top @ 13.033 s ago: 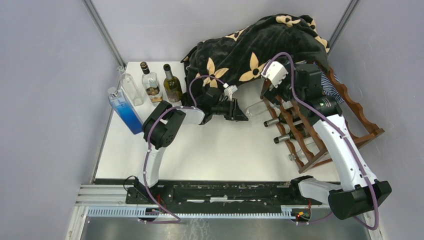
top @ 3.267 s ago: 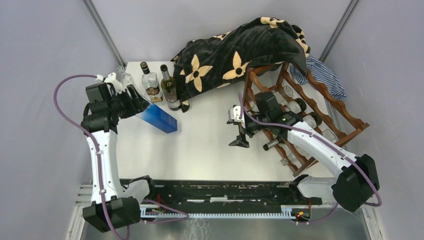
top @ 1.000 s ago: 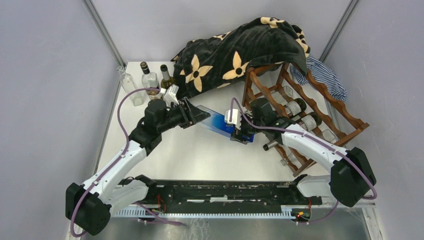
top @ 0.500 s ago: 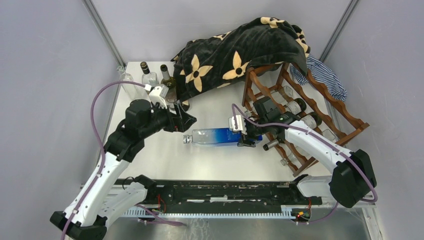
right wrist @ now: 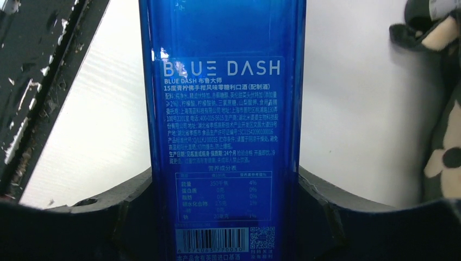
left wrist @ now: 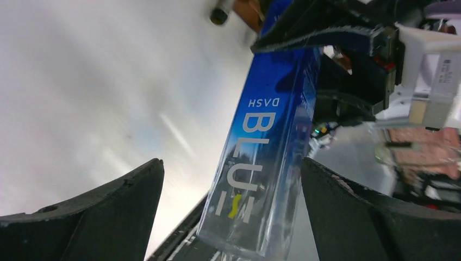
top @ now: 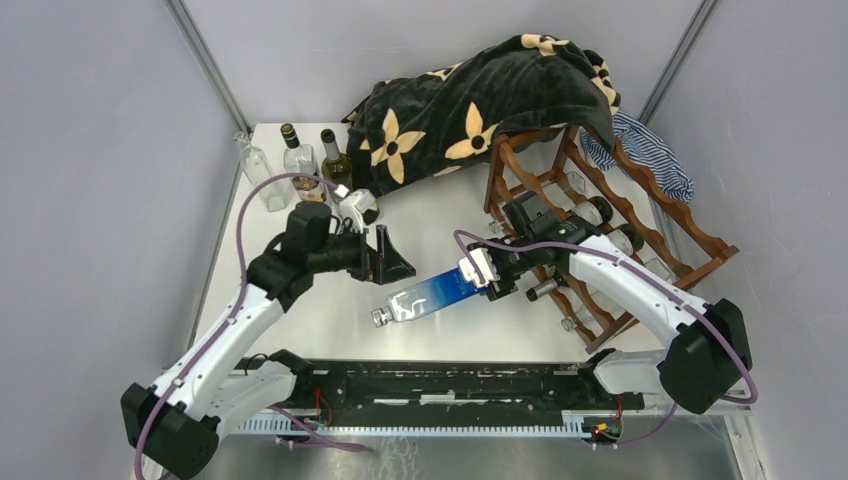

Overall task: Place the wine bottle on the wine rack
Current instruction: Pick up the wine bottle from the center of the board.

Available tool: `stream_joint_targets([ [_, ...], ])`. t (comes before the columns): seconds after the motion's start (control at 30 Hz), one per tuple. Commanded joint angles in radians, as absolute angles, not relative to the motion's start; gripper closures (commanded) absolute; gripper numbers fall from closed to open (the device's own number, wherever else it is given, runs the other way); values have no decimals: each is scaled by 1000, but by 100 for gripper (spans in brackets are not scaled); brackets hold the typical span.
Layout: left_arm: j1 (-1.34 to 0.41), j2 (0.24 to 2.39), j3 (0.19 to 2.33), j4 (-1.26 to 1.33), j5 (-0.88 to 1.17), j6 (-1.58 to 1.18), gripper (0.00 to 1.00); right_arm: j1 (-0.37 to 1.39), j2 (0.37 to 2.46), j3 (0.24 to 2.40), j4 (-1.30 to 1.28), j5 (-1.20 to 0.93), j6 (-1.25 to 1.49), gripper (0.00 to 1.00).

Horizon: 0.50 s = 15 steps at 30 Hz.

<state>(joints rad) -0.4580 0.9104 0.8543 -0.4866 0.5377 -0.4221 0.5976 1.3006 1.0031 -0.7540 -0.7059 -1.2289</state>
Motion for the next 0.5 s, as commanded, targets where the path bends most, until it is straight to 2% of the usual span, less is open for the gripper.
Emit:
stream_joint_targets([
  [0.0, -454, 953, 778, -269, 805, -534, 0, 605, 1283, 1108, -771, -810, -1413, 100],
  [0.2, -459, 984, 664, -105, 935, -660, 3, 606, 1291, 1128, -789, -795, -1483, 100],
  [0.4, -479, 978, 610, -40, 959, -729, 5, 605, 1302, 1164, -743, -767, -1445, 100],
  [0.47, -486, 986, 598, -41, 964, -735, 14, 604, 1307, 1180, -737, -764, -1437, 100],
])
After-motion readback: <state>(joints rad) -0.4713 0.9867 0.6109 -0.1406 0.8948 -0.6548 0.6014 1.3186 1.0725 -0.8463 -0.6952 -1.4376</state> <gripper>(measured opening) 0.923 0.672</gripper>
